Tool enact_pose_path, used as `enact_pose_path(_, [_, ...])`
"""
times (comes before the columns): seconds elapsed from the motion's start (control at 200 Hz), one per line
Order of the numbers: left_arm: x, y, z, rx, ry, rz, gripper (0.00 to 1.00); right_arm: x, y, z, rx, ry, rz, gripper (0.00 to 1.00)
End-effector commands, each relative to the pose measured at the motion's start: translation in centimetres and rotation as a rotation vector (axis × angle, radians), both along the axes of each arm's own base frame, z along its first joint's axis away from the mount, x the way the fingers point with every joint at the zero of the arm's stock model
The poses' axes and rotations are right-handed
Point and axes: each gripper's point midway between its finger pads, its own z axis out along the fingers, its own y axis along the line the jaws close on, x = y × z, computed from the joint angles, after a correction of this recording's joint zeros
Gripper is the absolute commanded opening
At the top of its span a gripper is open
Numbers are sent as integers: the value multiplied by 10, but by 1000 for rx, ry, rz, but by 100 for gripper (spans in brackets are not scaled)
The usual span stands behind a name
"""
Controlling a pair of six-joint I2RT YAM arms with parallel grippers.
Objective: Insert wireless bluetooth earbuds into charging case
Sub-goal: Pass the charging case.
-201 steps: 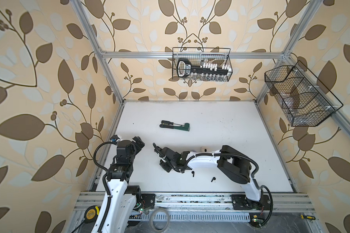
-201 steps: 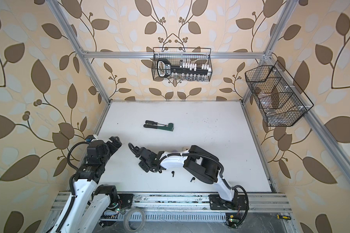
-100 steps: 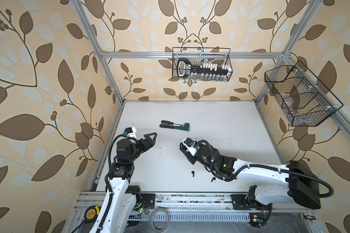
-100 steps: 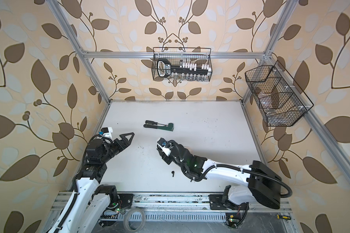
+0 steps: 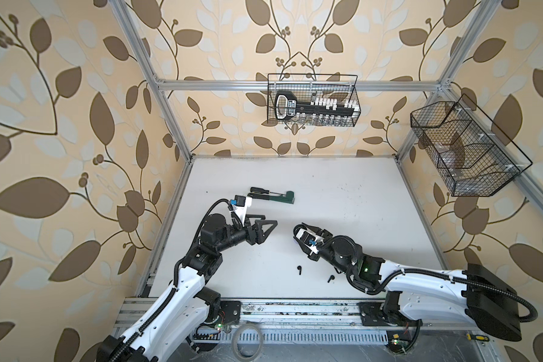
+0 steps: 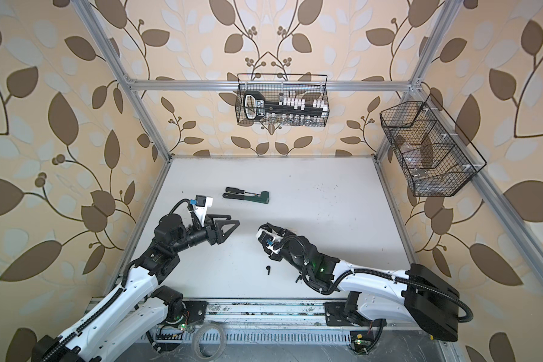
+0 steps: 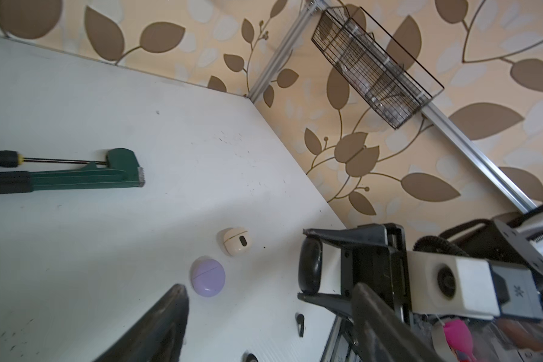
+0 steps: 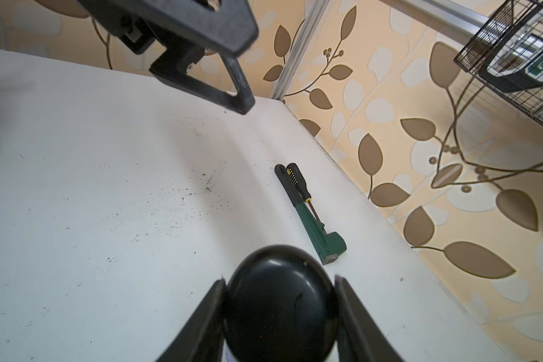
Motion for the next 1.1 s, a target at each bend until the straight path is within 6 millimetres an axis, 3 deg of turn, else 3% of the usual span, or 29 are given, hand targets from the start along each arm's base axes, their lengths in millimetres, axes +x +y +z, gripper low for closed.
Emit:
enact_pose_path(0.0, [-7,-12,19,16,-160,-79,78,-7,3,6,-11,-71,35,26])
enact_pose_path(0.2, [-28,-29,19,20,-206,-202,69,-17,2,2,-35,-90,59,25])
enact_pose_path(0.43, [-43,-44,14,57,-230,-288,55,-24,0,12,-34,-129,71,25])
enact_pose_path(0.565, [-52,-55,10,85,-231,-349,52,-28,2,18,-32,-153,79,25])
enact_pose_path(0.805, [-63,-66,6,114,-238,-413,45,-32,4,25,-33,-180,82,25])
enact_pose_path(1.095, [-63,-74,0,139,-217,-441,37,-35,9,32,-44,-222,87,25])
